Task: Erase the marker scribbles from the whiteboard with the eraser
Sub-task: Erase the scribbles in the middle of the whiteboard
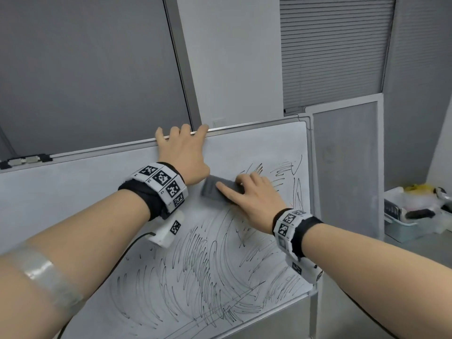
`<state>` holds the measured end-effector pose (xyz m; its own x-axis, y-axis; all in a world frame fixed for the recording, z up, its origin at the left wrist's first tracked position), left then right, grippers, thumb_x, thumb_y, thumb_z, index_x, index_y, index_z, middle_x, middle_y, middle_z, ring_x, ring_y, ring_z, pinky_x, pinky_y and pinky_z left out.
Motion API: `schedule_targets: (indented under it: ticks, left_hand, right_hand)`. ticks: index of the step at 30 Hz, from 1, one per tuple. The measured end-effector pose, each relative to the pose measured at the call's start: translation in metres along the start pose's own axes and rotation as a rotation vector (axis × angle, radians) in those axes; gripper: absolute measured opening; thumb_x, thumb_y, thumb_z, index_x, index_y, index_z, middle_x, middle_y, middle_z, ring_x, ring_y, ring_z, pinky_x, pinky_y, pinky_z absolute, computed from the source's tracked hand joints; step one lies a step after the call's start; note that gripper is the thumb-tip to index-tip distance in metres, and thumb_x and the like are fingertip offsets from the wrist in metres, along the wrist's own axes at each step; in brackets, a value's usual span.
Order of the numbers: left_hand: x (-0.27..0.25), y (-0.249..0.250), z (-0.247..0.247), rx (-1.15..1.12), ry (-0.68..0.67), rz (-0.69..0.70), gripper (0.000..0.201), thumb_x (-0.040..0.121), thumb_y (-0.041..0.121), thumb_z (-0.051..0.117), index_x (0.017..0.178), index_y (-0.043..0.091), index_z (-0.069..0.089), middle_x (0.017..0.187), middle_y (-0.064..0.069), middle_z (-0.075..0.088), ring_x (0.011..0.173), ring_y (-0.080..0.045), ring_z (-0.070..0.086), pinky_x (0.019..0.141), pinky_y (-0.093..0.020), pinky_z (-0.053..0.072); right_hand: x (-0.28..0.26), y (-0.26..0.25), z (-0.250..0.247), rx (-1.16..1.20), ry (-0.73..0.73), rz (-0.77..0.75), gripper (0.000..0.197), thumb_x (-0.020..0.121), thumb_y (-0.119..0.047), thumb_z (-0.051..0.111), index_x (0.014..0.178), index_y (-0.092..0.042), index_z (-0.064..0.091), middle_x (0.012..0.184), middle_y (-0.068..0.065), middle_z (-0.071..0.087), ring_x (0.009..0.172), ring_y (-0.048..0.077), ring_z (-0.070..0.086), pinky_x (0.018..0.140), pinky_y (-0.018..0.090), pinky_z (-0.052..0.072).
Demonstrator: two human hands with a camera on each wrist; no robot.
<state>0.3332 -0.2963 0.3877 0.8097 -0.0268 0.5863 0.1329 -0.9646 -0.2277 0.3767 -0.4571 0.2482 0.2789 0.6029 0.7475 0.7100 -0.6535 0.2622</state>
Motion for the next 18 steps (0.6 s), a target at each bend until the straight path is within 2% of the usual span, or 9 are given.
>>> schedule_targets:
  ticks: [3,5,6,8,10,11,12,14,18]
  left_hand:
    - [0.006,0.015,0.001,-0.029,0.005,0.039,0.077,0.058,0.019,0.055,0.132,0.025,0.035,0.115,-0.005,0.05,0.11,-0.031,0.047,0.106,-0.052,0.027]
    - [0.011,0.019,0.002,-0.064,-0.004,0.033,0.073,0.059,0.02,0.055,0.129,0.023,0.038,0.114,-0.005,0.051,0.109,-0.03,0.048,0.103,-0.048,0.03]
    - [0.013,0.019,0.001,-0.088,-0.019,0.025,0.071,0.059,0.02,0.055,0.129,0.023,0.039,0.115,-0.005,0.051,0.109,-0.03,0.048,0.103,-0.048,0.031]
    - [0.016,0.017,-0.001,-0.125,-0.042,0.002,0.067,0.061,0.021,0.055,0.126,0.022,0.04,0.114,-0.005,0.052,0.108,-0.029,0.049,0.103,-0.048,0.032]
    - [0.016,0.016,-0.002,-0.126,-0.038,-0.013,0.065,0.061,0.021,0.055,0.124,0.021,0.041,0.112,-0.005,0.052,0.106,-0.029,0.049,0.103,-0.048,0.031]
    - [0.015,0.016,-0.002,-0.12,-0.028,-0.013,0.064,0.06,0.021,0.055,0.123,0.021,0.041,0.111,-0.004,0.052,0.105,-0.028,0.049,0.103,-0.048,0.031]
    - [0.014,0.016,-0.002,-0.111,-0.017,-0.01,0.064,0.06,0.02,0.055,0.122,0.021,0.041,0.11,-0.004,0.052,0.105,-0.028,0.049,0.103,-0.049,0.031]
    - [0.012,0.014,0.0,-0.102,-0.008,-0.016,0.064,0.058,0.02,0.055,0.12,0.021,0.041,0.109,-0.003,0.052,0.106,-0.028,0.049,0.105,-0.05,0.029]
    - [0.013,0.014,-0.001,-0.108,-0.018,-0.016,0.066,0.055,0.019,0.055,0.12,0.021,0.041,0.11,-0.003,0.052,0.108,-0.029,0.049,0.106,-0.052,0.027]
  right_hand:
    - [0.0,-0.025,0.006,0.054,0.019,-0.042,0.068,0.084,-0.019,0.058,0.147,-0.031,0.037,0.109,0.012,0.049,0.086,0.028,0.042,0.072,0.039,0.038]
    - [-0.007,-0.021,0.013,0.106,0.089,0.15,0.063,0.089,-0.03,0.06,0.148,-0.033,0.036,0.11,0.012,0.05,0.087,0.027,0.043,0.073,0.041,0.042]
    - [-0.011,-0.012,0.014,0.152,0.158,0.346,0.063,0.09,-0.034,0.059,0.148,-0.033,0.034,0.111,0.013,0.049,0.089,0.028,0.044,0.076,0.041,0.043]
    - [-0.024,0.013,0.018,0.288,0.275,0.886,0.067,0.093,-0.037,0.057,0.152,-0.034,0.027,0.113,0.015,0.047,0.099,0.03,0.044,0.083,0.039,0.044]
    - [-0.037,0.034,0.024,0.431,0.288,1.403,0.068,0.097,-0.04,0.049,0.155,-0.037,0.015,0.122,0.017,0.042,0.11,0.032,0.039,0.09,0.042,0.043]
    - [-0.041,0.038,0.024,0.471,0.274,1.555,0.068,0.098,-0.041,0.047,0.156,-0.038,0.011,0.127,0.017,0.04,0.113,0.033,0.036,0.092,0.043,0.042]
    - [-0.042,0.039,0.024,0.474,0.258,1.604,0.067,0.099,-0.04,0.047,0.156,-0.038,0.011,0.129,0.017,0.038,0.114,0.033,0.035,0.092,0.042,0.04]
    - [-0.038,0.033,0.023,0.403,0.277,1.445,0.068,0.097,-0.038,0.051,0.156,-0.035,0.017,0.122,0.013,0.038,0.11,0.029,0.034,0.09,0.037,0.036]
    - [-0.01,-0.013,0.018,0.245,0.25,0.497,0.062,0.087,-0.027,0.065,0.145,-0.031,0.042,0.11,0.016,0.049,0.091,0.031,0.044,0.078,0.041,0.042]
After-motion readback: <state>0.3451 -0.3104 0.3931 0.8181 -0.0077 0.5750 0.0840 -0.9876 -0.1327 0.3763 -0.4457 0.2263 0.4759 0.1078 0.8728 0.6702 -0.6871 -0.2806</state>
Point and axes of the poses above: each hand's wrist, its own x-axis towards the middle knuckle, its own z-axis out of the palm, y = z × x, the point moved 2 cm from there along x, towards the middle knuckle
